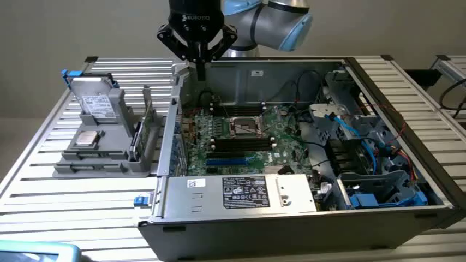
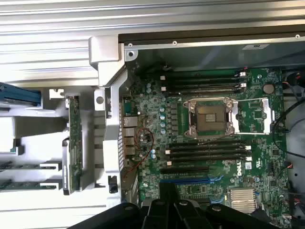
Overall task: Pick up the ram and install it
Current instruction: 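Reach for the ram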
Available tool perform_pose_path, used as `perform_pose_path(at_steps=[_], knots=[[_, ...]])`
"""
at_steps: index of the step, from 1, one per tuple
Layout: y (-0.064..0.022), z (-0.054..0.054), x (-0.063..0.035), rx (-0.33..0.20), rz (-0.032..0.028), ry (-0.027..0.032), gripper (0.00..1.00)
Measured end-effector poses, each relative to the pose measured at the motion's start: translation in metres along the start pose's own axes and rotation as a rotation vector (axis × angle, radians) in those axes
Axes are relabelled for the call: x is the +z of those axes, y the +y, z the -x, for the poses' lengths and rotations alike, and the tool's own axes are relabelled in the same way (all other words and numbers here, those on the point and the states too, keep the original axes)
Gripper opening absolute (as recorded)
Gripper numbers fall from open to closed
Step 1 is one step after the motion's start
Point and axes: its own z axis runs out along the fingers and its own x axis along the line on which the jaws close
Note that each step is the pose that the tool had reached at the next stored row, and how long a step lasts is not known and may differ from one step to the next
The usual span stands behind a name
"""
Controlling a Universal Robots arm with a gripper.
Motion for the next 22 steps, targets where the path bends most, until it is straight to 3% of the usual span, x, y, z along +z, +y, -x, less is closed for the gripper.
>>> perform_pose_path(at_steps=[15,22], knots=[[0.0,-0.001,0.0,0.0,-0.003,0.0012,0.11],[-0.0022,-0.031,-0.0005,0.0,-0.0022,-0.0008,0.11]])
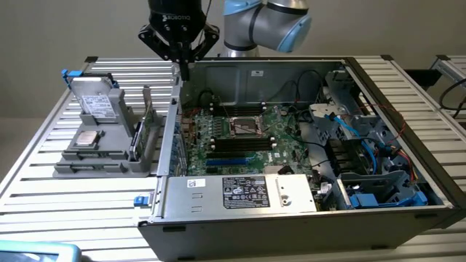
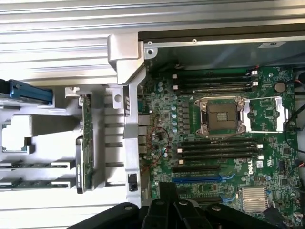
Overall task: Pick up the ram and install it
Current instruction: 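Reach for the ram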
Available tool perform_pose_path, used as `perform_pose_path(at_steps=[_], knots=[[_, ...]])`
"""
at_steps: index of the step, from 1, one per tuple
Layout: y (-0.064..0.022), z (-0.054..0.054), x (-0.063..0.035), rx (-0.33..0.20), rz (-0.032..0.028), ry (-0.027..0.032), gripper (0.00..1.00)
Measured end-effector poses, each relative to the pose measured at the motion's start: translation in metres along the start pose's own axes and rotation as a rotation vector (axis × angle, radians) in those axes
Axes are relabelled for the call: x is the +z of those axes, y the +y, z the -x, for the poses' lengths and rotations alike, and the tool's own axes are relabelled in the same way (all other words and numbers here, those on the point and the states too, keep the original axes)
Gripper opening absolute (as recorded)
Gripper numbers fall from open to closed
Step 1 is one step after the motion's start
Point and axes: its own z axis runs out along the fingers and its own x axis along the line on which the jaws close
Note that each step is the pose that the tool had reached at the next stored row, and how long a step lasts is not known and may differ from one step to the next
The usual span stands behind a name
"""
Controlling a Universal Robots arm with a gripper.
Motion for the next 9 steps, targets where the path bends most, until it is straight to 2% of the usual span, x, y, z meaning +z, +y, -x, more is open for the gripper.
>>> perform_pose_path(at_steps=[6,9], knots=[[-0.0019,-0.027,-0.0011,0.0,0.0002,0.0,0.11],[-0.0029,-0.041,-0.0013,0.0,0.0023,0.0003,0.11]])
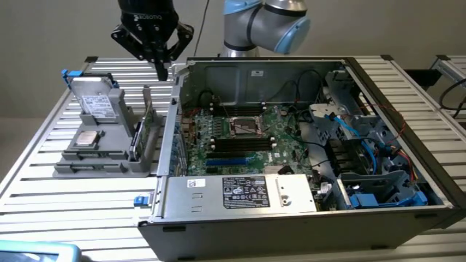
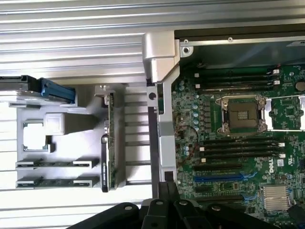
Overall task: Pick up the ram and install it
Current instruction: 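Reach for the ram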
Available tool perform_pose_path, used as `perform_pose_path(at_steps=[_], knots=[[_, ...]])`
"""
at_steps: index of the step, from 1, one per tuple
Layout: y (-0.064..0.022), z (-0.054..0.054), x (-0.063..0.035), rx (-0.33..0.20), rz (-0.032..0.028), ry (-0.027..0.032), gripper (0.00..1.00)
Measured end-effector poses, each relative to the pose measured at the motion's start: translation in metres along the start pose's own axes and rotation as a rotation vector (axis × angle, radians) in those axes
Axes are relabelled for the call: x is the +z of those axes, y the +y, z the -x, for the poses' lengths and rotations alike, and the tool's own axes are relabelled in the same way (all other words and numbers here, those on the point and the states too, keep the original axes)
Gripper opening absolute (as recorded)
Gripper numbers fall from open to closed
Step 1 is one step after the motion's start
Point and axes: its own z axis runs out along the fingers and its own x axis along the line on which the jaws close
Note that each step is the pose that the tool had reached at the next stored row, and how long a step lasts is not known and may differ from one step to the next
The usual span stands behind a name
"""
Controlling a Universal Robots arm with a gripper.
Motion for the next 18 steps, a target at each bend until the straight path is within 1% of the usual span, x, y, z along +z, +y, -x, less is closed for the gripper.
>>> perform_pose_path(at_steps=[2,7,10,12,18], knots=[[-0.0006,-0.009,-0.0001,-0.001,0.0027,0.0002,0.11],[-0.0022,-0.032,-0.0003,-0.004,0.0166,0.0013,0.11],[-0.0032,-0.046,-0.0004,-0.006,0.0214,0.0016,0.11],[-0.0038,-0.055,-0.0005,-0.006,0.0232,0.0017,0.11],[-0.0062,-0.082,-0.0007,-0.007,0.0251,0.0019,0.11]])
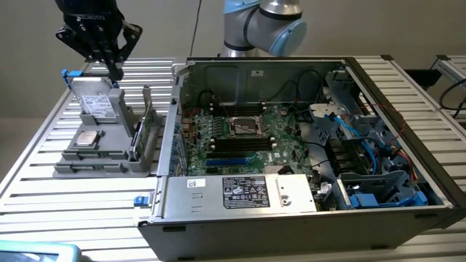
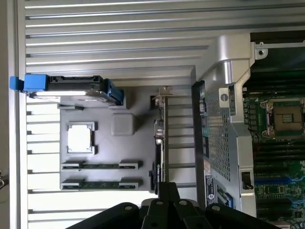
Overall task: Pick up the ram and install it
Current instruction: 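Reach for the ram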
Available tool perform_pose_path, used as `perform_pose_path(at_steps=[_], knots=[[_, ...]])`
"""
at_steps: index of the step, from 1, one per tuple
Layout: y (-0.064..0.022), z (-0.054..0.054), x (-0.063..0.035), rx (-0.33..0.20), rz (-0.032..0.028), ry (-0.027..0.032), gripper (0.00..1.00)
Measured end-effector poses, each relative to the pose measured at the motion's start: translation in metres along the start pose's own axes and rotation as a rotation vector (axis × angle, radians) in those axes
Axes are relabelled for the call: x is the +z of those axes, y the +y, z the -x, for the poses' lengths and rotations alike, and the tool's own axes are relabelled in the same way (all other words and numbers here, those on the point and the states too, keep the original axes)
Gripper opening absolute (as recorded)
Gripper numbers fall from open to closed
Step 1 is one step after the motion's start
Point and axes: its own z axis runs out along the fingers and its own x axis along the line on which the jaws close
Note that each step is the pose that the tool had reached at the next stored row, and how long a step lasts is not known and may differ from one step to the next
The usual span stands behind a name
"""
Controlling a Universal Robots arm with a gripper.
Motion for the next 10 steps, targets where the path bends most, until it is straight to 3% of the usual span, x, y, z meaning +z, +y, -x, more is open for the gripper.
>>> perform_pose_path(at_steps=[10], knots=[[-0.0067,-0.045,0.0035,-0.003,0.0038,0.0003,0.11]])
